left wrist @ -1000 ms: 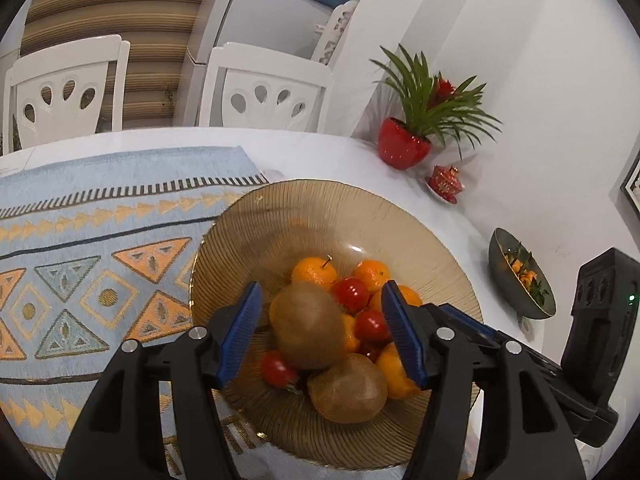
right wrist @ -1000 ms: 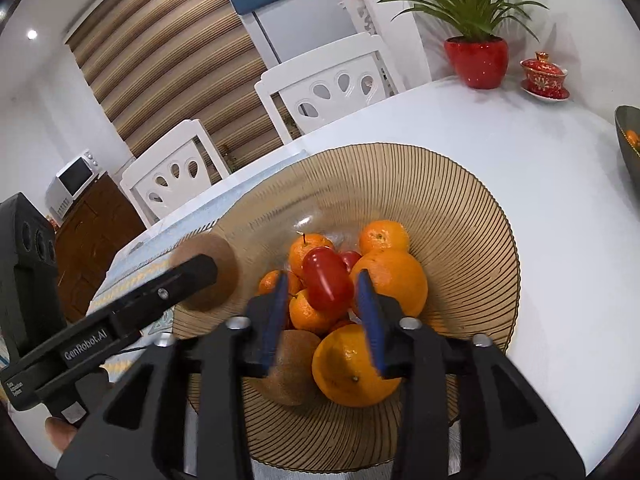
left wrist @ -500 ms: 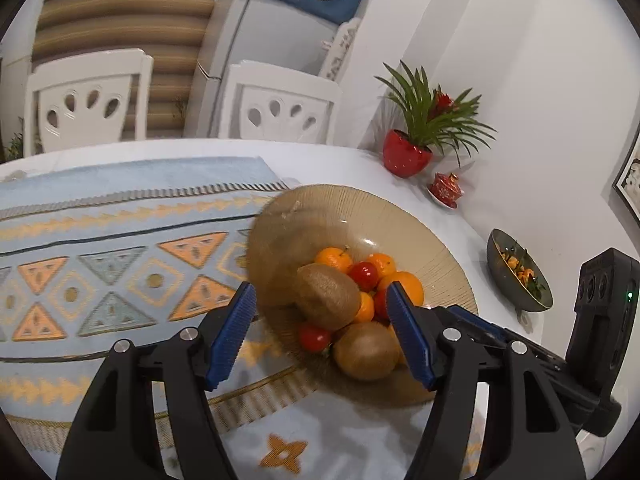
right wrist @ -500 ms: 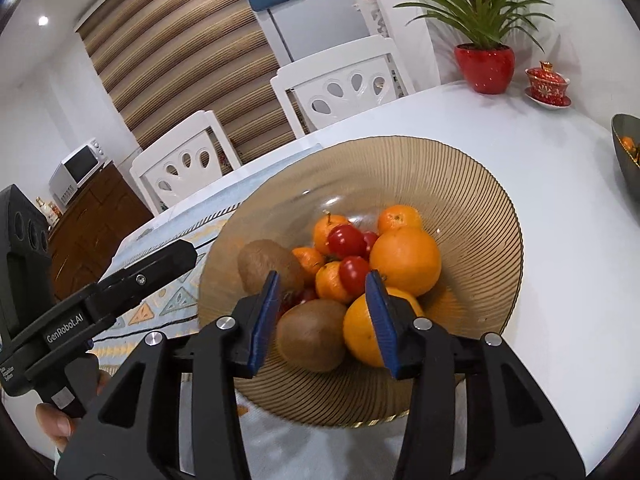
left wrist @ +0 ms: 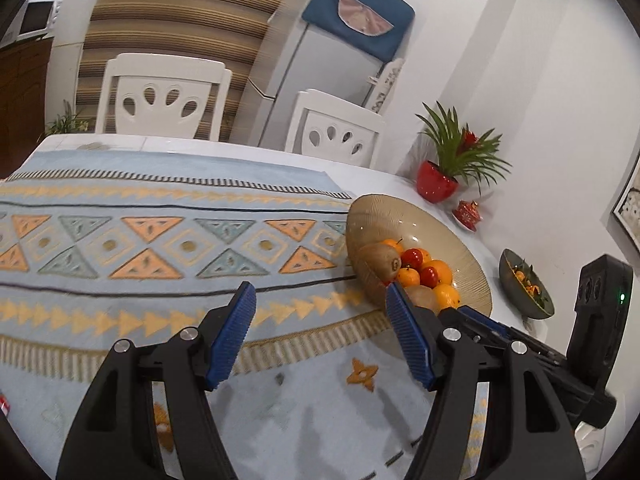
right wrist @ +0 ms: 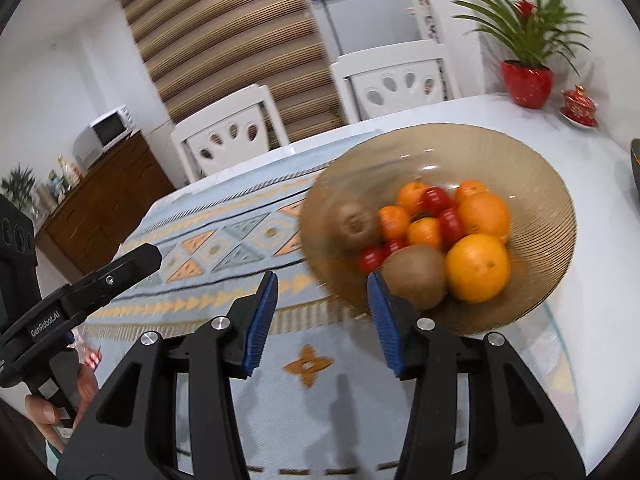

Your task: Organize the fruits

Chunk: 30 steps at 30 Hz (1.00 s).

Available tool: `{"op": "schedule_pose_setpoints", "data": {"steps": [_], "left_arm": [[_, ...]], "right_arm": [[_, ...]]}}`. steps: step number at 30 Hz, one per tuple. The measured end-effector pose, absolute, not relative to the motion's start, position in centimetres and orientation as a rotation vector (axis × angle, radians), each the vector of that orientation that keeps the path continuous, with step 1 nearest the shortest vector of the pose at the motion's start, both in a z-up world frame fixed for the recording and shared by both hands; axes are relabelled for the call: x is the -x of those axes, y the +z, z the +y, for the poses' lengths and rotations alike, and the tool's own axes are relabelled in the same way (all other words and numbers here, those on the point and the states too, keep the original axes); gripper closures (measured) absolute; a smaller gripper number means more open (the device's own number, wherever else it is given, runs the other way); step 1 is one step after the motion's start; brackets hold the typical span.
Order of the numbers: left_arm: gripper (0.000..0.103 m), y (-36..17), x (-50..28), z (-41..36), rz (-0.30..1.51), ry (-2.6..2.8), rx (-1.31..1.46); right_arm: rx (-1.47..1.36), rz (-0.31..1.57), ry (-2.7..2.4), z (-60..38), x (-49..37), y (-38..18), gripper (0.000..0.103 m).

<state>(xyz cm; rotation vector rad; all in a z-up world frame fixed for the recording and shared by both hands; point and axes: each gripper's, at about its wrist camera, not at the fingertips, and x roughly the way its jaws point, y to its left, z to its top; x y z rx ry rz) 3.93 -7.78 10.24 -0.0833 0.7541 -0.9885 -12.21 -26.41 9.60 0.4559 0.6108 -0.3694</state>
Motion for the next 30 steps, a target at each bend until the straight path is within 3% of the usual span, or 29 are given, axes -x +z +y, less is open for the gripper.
{"op": "schedule_pose_setpoints", "data": {"steps": [4, 7, 11, 12, 18, 19, 21, 30], "left_arm": [[0.037, 10.2, -3.1, -6.2, 0.748, -1.015, 0.098], [0.034, 9.1, -1.6, -5.5, 0.74, -1.023, 0.058], [0.034, 5.9, 0.3, -5.8, 0.781, -1.042, -0.015], [0.034, 5.2, 0.5, -5.9, 0.793, -1.051, -0.02], [0.031, 2.6, 2.1, -7.2, 0.772, -1.015, -0.118], [0.02, 2.8, 2.4, -7.1, 0.744, -1.02, -0.122], [0.009, 3.2, 3.0, -6.5, 0.68, -0.988, -0.132], [0.007, 3.2, 2.3, -5.5, 0.684, -0.906, -0.089]], "right_arm": [[-0.428, 0.604, -0.389, -24.0, 12.7, 9.7, 0.05], [-0.43, 0.596, -0.426, -22.7, 13.6, 9.1, 0.041], [-0.508, 0.579, -0.501, -21.7, 15.3, 6.9, 0.011], [-0.529, 0.566, -0.52, -21.5, 15.8, 6.3, 0.009], [-0.38, 0.556, -0.77, -19.4, 17.4, 5.0, 0.006], [-0.358, 0.553, -0.807, -19.2, 17.6, 4.8, 0.004], [-0.354, 0.549, -0.84, -19.4, 17.7, 4.3, 0.003], [-0.31, 0.602, -0.868, -18.9, 16.8, 3.1, 0.003]]}}
